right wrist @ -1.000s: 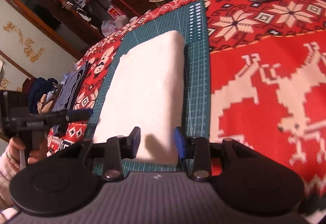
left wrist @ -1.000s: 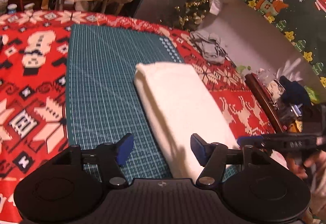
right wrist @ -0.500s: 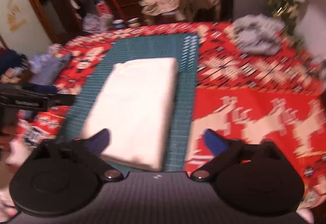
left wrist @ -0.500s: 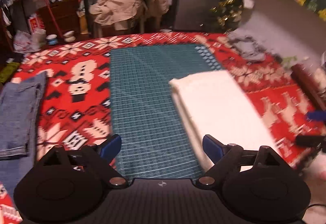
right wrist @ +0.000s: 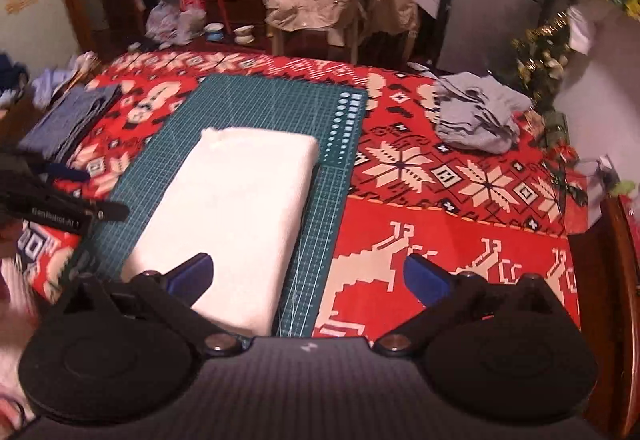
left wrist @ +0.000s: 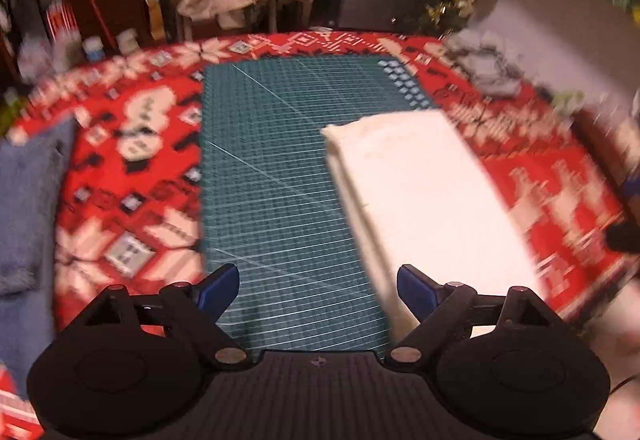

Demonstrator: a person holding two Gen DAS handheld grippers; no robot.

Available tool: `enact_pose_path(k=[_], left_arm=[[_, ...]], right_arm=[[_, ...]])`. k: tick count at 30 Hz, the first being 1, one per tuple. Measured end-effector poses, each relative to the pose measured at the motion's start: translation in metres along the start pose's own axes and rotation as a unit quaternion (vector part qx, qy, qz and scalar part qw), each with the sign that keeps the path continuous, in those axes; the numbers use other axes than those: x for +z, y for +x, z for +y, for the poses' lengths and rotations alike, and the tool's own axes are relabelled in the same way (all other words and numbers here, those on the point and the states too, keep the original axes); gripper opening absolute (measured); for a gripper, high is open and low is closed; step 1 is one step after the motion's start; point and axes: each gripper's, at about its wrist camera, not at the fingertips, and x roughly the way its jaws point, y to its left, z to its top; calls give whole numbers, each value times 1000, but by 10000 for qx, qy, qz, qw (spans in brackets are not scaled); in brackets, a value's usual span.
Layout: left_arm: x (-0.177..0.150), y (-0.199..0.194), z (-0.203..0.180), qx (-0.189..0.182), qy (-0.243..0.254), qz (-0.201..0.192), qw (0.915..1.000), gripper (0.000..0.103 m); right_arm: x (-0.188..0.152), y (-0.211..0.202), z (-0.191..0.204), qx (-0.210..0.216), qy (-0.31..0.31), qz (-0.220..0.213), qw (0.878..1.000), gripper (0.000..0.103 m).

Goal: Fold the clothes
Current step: 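Lower both grippers and close them on the folded cream sweater's end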

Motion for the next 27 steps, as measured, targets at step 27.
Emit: enact_pose_path(k=[27], left_arm=[[21, 77, 36, -2006, -2231, 614, 9519, 68]], right_arm=[[19, 135, -66, 2007, 2375, 968, 9455, 83]])
